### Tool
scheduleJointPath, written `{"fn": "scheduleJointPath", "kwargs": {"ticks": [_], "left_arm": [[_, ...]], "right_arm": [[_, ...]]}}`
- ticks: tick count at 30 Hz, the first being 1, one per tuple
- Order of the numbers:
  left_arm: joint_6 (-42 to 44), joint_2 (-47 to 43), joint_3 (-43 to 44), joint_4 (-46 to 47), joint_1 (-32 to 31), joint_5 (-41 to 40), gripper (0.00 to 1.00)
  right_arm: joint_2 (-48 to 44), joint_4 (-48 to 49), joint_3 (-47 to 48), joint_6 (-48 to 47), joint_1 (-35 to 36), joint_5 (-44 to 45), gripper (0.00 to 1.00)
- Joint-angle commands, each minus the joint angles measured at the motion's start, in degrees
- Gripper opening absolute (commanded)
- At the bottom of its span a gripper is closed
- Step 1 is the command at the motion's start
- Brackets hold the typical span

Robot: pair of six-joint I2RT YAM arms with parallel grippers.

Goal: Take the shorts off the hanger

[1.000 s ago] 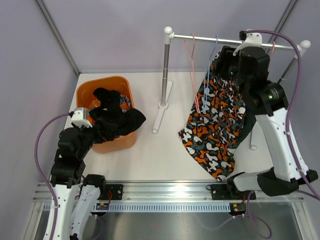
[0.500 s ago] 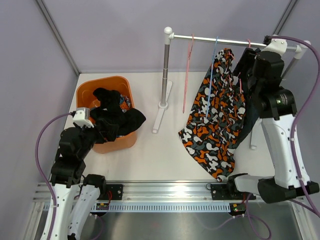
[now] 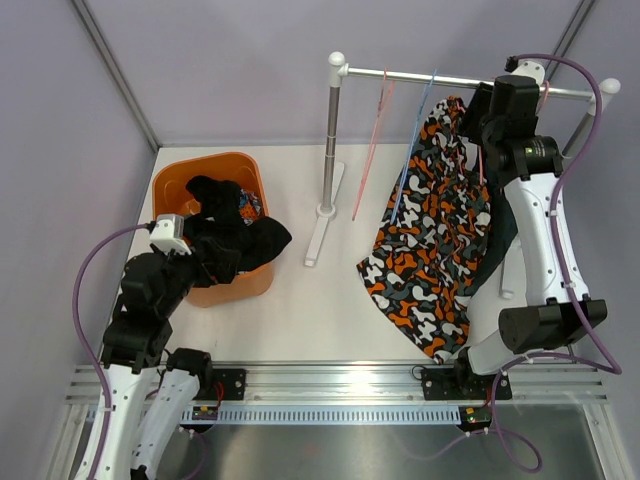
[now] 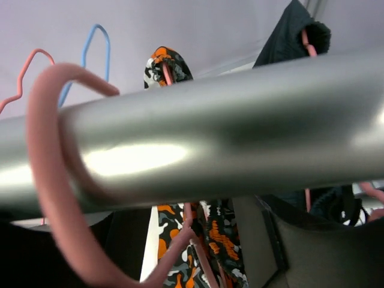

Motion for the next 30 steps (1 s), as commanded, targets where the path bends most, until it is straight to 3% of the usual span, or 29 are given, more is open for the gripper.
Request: {"fn": "scheduleJointPath", "kwargs": {"ticks": [1,4,13,19,30], "left_arm": [[0.6,0.4,0.1,1.2,-0.4,-1.0,0.99],[0.6,0.4,0.1,1.2,-0.5,-0.9,0.99],[0.5,0.4,0.1,1.1,-1.3,-1.4,0.99],[0.5,0.5,0.1,0.9,-1.9,-2.0,0.99],[0.4,0.4,0.1,0.9,-3.0,-2.8,0.99]], "right_arm": [[1.4,1.9,3.3,0.9,-0.2,-2.4,0.54],[1.1,2.2,2.5,1.2,-0.2,-2.9,0.44],[-2.7,2.0,-0.2,1.1,-0.3,-2.9,0.26],[-3.6,0.4,1.6,1.4,-0.2,-2.5,0.0],[-8.9,-4.1,5.5,2.3,-0.3,-5.2,0.0]]}}
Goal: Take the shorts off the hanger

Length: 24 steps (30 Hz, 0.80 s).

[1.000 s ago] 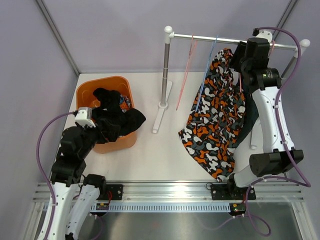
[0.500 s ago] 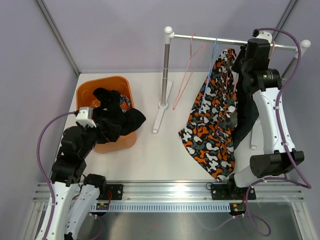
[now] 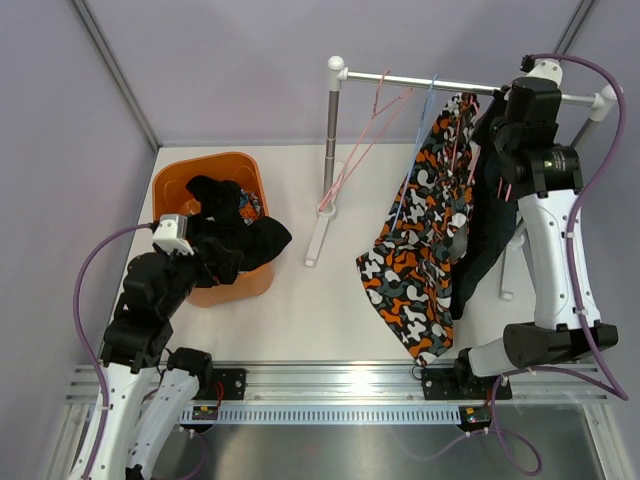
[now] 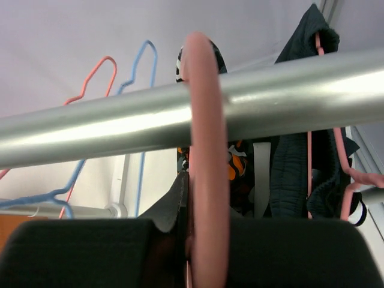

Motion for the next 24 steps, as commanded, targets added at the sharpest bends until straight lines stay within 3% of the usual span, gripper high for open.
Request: {"fn": "scheduleJointPath", "kwargs": {"ticks": [1,12,17,24], "left_arm": [[0.3,0.3,0.1,0.8,-0.4,-1.0,0.99],[0.3,0.8,0.0,1.0,-0.4,-0.4,0.99],[0.5,1.1,0.0,1.1,-0.6,0.2,0.99],[0.3,1.7,0.0,1.1,-0.5,0.1,0.99]], "right_arm": [[-5.3,-1.8,4.1,0.6,-0.3,-1.7,0.0],[-23.2,-7.0,-12.3,1.3,-0.1,-11.2,0.0],[-27.1,-11.1,-16.3,0.8,0.0,-19.2,0.0],[-29.4,-8.7,-25.7,1.2,2.0,-25.4,0.0]]}}
